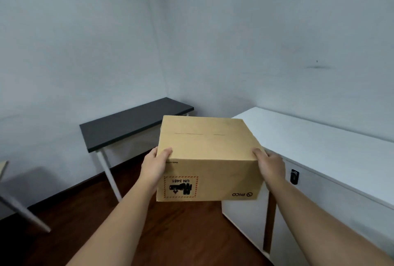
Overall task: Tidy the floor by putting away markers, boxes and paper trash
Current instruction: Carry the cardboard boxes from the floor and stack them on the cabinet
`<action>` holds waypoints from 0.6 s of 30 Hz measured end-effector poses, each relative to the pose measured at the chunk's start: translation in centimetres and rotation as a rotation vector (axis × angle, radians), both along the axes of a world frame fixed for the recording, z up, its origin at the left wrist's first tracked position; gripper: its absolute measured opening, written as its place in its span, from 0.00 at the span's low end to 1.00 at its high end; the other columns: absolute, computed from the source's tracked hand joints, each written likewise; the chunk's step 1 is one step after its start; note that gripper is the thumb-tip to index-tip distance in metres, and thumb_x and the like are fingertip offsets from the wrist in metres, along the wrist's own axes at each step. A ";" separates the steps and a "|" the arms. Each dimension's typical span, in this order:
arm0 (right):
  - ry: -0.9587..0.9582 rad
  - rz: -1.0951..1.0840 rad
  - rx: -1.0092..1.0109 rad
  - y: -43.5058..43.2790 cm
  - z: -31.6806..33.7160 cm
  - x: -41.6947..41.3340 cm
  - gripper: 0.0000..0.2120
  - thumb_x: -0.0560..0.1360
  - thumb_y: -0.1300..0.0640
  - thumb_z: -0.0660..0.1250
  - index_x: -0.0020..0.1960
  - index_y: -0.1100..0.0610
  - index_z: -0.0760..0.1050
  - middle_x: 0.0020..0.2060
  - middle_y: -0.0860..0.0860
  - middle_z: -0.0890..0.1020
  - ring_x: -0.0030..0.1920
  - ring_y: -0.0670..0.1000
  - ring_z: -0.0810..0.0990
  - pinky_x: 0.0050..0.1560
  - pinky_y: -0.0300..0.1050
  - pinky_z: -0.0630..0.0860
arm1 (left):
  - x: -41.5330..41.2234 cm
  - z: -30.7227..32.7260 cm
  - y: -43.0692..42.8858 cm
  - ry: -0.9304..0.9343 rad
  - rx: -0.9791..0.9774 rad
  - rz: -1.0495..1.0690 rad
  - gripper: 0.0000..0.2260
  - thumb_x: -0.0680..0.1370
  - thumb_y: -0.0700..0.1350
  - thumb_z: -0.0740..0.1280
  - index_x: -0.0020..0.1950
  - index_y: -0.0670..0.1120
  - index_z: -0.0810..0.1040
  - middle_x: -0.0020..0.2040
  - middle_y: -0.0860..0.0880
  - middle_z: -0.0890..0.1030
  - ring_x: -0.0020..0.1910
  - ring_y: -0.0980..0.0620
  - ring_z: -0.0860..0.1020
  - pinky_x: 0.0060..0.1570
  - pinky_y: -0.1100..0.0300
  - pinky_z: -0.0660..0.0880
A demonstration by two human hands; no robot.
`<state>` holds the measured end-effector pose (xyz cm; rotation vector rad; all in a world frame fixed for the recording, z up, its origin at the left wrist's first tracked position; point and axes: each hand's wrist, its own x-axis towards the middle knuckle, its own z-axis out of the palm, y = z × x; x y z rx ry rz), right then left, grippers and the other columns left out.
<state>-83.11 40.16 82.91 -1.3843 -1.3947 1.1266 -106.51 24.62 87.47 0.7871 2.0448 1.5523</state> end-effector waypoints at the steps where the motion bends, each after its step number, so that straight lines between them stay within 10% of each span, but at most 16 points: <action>1: 0.008 -0.018 0.005 1.6 0.2 -0.9 0.16 0.72 0.44 0.64 0.49 0.55 0.79 0.42 0.52 0.81 0.43 0.54 0.79 0.40 0.48 0.73 | -1.1 0.1 1.8 -0.014 0.008 -0.014 0.18 0.79 0.54 0.61 0.67 0.49 0.72 0.55 0.47 0.78 0.55 0.46 0.75 0.50 0.49 0.70; 18: -0.017 -0.538 -0.022 23.5 -0.8 -6.0 0.16 0.72 0.46 0.62 0.56 0.52 0.78 0.49 0.51 0.80 0.51 0.56 0.76 0.54 0.53 0.73 | -10.2 -2.8 36.8 -0.247 -0.013 -0.494 0.16 0.80 0.51 0.62 0.66 0.46 0.72 0.50 0.48 0.79 0.49 0.48 0.77 0.41 0.54 0.74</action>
